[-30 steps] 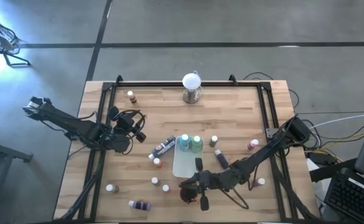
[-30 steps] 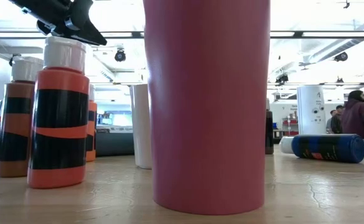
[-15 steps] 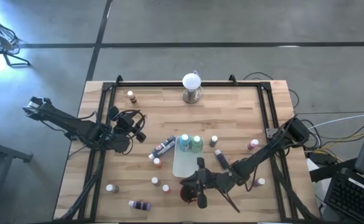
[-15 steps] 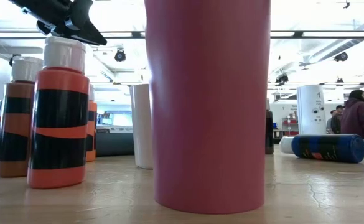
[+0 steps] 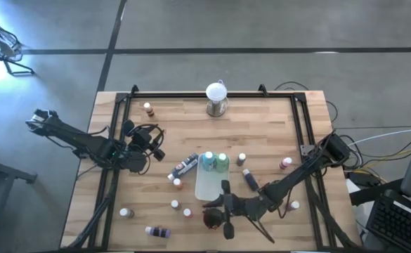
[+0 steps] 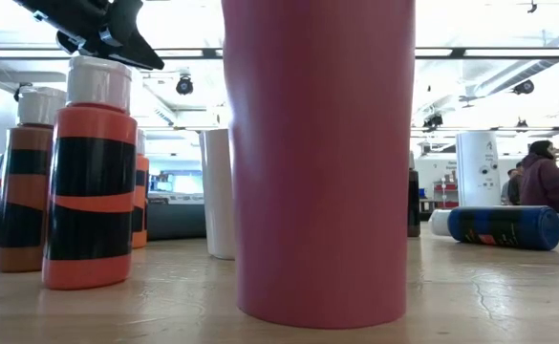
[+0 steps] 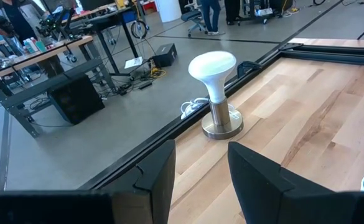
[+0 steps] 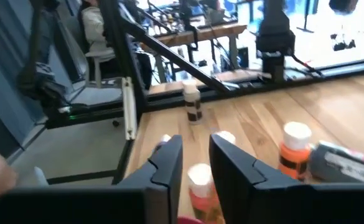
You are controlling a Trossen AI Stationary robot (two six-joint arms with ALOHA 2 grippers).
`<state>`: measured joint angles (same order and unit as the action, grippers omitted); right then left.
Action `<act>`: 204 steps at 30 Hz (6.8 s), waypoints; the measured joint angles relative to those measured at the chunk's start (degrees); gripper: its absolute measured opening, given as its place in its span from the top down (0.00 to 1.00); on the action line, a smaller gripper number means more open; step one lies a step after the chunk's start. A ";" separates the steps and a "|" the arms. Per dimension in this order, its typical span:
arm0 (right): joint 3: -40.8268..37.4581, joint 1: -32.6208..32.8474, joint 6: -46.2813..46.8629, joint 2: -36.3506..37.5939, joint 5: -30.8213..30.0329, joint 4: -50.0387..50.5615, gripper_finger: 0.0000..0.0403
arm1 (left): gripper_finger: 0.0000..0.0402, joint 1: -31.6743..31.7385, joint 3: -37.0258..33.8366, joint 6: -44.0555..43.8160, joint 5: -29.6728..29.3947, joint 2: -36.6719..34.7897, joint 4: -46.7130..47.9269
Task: Pick & Place Paint Supplies
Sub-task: Put the black paint bottle into the white bin
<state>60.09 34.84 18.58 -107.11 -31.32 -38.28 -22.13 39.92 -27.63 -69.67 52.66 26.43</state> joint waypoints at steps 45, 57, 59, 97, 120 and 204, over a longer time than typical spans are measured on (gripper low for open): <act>10.06 -9.93 4.88 38.26 -12.34 80.76 0.53 | 0.62 0.00 0.00 6.50 -0.02 -0.02 0.18; 9.95 -17.21 3.35 43.81 -12.23 86.21 0.57 | 0.62 0.00 0.00 6.43 -0.01 -0.02 0.17; 9.95 -18.55 3.33 44.24 -12.30 86.12 0.56 | 0.62 0.03 0.00 6.23 -0.06 -0.02 0.16; 9.75 -32.79 3.29 43.19 -11.98 90.49 0.58 | 0.71 -6.53 0.02 -17.49 19.92 6.77 5.69; 9.62 -32.75 14.48 43.21 -12.17 94.95 0.45 | 0.72 -31.49 -12.98 -40.55 12.33 9.32 -2.28; 7.75 -33.40 20.22 43.23 -15.66 93.29 0.41 | 0.42 -21.77 -17.14 -22.67 9.97 42.93 -41.52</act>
<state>67.84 1.43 38.81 -63.88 -46.97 55.01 -43.91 22.78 -50.30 -59.70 95.59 -15.09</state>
